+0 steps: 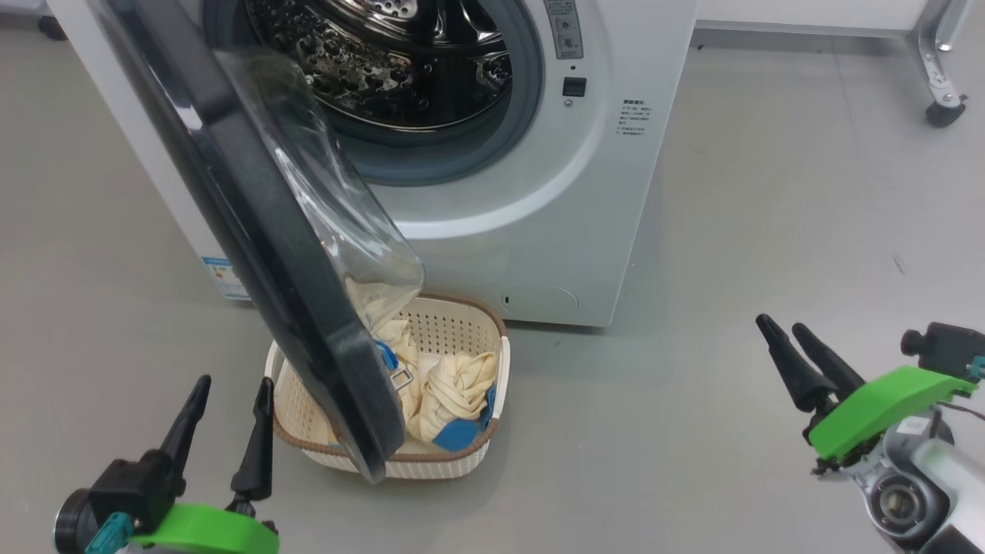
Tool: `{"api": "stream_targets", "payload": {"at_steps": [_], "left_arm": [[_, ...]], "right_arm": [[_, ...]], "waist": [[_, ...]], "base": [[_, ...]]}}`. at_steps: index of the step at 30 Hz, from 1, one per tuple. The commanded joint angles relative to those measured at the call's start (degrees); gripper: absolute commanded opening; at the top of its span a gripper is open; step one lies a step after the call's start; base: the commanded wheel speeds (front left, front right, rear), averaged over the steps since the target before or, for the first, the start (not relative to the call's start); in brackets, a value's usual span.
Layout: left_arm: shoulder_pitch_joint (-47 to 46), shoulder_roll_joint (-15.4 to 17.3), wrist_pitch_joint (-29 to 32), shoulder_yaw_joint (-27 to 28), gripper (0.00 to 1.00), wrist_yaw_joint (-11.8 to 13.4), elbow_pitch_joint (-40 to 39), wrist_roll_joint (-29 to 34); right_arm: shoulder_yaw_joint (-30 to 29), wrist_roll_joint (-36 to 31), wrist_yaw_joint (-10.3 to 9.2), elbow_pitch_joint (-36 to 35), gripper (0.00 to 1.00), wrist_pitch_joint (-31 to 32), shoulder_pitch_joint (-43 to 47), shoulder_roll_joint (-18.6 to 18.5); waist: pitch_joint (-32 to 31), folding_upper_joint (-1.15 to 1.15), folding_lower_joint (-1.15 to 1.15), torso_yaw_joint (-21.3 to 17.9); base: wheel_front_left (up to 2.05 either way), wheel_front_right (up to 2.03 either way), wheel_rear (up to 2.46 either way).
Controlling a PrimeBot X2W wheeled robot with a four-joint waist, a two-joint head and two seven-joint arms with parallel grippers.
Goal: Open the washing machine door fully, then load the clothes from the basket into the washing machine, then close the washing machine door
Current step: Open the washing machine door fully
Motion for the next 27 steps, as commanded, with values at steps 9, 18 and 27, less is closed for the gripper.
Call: {"api": "stream_targets", "payload": {"at_steps": [9,18,27], "left_arm": [[-1.52,0.43,-0.80,3.27,1.00,0.03,-2.32,0.77],[-1.51,0.12,-0.80,3.74,1.00,0.03,-2.57,0.97],[-1.50,-0.06,-0.80,4.20,1.00,0.03,-2.73,1.00]], "right_arm": [[-15.38,-17.41,0.09,-2.74,1.00,-0.80,4.77,3.00],[-25.20,-32.49,0.09,-5.70,1.00,-0.81,9.65,7.48],[-29.04,-40.24,0.09,-5.32,1.00,-0.82,12.10,10.28]], "waist": [[-0.09,0.00,0.00,0.00],[-0.07,0.00,0.00,0.37],[0.48,0.00,0.00,0.78]], "base": [[0.00,0.00,0.00],[0.00,0.00,0.00],[0.00,0.00,0.00]]}}
